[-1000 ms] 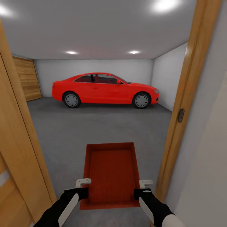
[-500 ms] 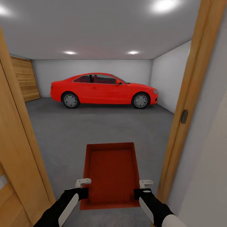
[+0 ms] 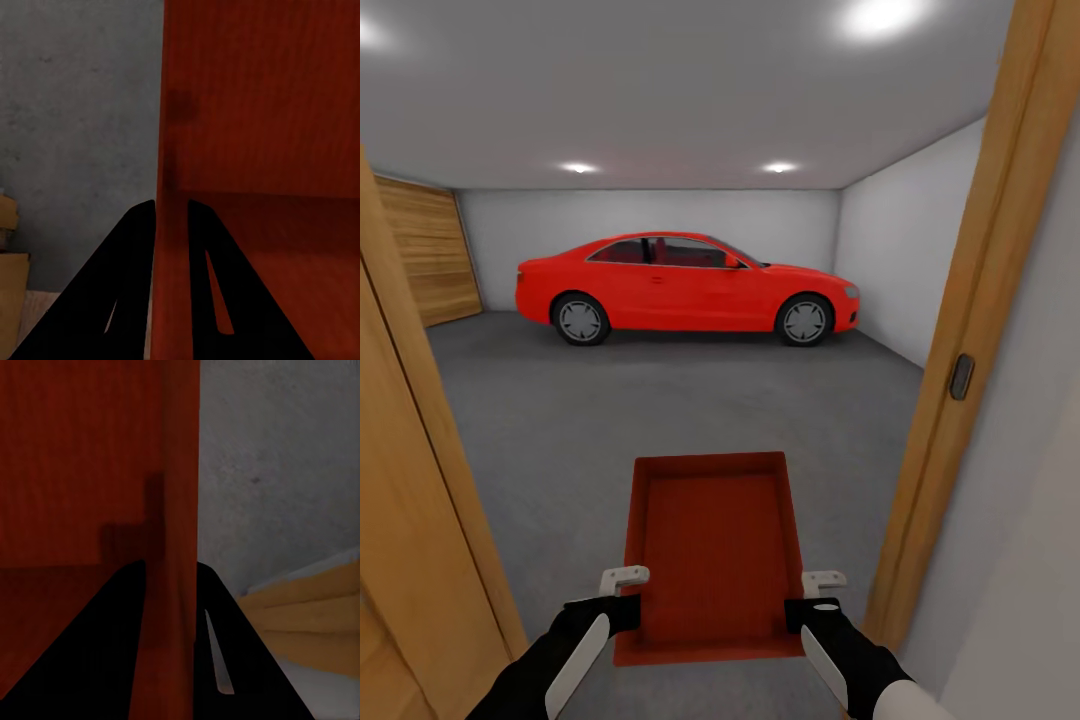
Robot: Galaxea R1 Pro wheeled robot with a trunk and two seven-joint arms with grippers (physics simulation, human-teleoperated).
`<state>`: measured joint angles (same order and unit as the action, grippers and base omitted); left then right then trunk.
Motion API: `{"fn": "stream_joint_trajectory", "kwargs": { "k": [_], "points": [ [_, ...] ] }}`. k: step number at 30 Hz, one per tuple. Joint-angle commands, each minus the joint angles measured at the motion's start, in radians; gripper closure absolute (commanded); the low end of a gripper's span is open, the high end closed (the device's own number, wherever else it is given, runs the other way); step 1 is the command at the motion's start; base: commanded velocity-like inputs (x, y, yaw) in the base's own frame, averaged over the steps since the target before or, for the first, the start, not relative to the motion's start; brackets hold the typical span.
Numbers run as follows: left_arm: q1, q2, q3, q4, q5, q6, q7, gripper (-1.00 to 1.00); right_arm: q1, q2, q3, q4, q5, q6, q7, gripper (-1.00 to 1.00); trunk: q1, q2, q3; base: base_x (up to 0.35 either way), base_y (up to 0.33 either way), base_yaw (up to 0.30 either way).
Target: Move the two storage containers from the living room to the garage. In the garage, place one container on the floor and stack the other container on top of it (either order is fine).
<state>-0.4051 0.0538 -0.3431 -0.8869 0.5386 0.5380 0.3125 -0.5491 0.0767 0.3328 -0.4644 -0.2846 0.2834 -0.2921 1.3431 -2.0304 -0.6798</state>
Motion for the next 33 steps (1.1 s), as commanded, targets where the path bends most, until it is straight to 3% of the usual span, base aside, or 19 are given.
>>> {"fn": "stream_joint_trajectory", "kwargs": {
  "k": [1,10,19,33],
  "points": [
    [-0.001,0.001,0.004,-0.014,0.003,-0.081,0.009,1.0,0.0,-0.001,-0.001,0.0,-0.008,0.006,-0.005,1.0,0.0,-0.001,-0.001,0.058,0.025,-0.001],
    [-0.001,0.001,0.004,-0.014,0.003,-0.081,0.009,1.0,0.0,-0.002,-0.001,0.0,-0.008,0.006,-0.005,1.0,0.0,-0.001,-0.001,0.042,0.007,0.0],
    [-0.001,0.001,0.004,-0.014,0.003,-0.081,0.01,1.0,0.0,-0.002,-0.001,0.0,-0.008,0.006,-0.005,1.0,0.0,-0.001,-0.001,0.226,0.0,0.0],
    [-0.001,0.001,0.004,-0.014,0.003,-0.081,0.009,1.0,0.0,-0.002,-0.001,0.0,-0.008,0.006,-0.005,1.0,0.0,-0.001,-0.001,0.029,0.01,0.0]
  ]
}}
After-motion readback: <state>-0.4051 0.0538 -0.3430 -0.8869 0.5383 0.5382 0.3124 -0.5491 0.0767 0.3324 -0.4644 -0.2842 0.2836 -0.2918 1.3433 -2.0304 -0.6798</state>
